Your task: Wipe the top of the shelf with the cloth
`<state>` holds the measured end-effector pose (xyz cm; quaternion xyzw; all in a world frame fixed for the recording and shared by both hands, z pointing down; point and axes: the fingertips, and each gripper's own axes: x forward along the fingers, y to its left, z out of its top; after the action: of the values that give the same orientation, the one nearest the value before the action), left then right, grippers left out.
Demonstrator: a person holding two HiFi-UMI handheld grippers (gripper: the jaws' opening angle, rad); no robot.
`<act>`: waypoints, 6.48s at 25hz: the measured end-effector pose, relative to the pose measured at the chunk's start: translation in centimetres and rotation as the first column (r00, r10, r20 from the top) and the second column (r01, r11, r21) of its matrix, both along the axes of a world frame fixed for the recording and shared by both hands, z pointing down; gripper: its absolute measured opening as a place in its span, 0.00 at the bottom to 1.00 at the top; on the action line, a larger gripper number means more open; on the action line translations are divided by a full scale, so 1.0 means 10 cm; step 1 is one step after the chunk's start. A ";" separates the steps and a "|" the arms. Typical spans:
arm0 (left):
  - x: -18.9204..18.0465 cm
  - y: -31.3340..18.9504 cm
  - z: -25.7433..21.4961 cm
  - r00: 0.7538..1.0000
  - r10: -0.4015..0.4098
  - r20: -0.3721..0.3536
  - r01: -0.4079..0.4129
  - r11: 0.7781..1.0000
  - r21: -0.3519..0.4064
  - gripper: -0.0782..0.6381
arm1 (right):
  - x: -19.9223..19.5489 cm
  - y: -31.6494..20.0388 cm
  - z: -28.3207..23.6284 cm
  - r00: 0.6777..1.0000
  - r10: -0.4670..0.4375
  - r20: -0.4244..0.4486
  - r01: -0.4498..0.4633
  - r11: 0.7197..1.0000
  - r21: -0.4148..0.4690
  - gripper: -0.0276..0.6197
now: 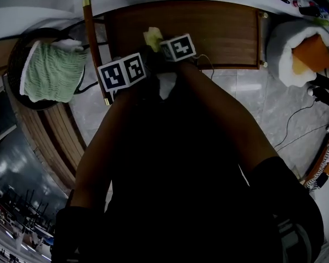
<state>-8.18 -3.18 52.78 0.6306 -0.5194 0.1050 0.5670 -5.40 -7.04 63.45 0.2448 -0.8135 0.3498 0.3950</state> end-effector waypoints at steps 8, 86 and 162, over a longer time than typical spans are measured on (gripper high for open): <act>0.72 -0.16 0.22 0.996 0.085 -0.030 -0.086 0.996 -0.030 0.12 | 0.84 -0.24 0.01 0.998 0.037 -0.042 -0.036 0.999 0.029 0.11; -0.86 0.51 -0.25 0.998 0.043 -0.033 -0.044 0.999 -0.017 0.12 | -1.25 0.83 0.05 0.993 -0.076 0.086 0.083 0.993 -0.087 0.11; 0.63 0.34 -0.15 0.999 0.032 0.014 -0.032 0.999 -0.033 0.12 | 1.45 0.03 -0.63 0.956 0.293 0.022 -0.294 0.954 0.061 0.11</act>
<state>-1.88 0.26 51.27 0.6286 -0.5117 0.1273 0.5717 9.06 -6.73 57.13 0.3730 -0.7813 0.3800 0.3257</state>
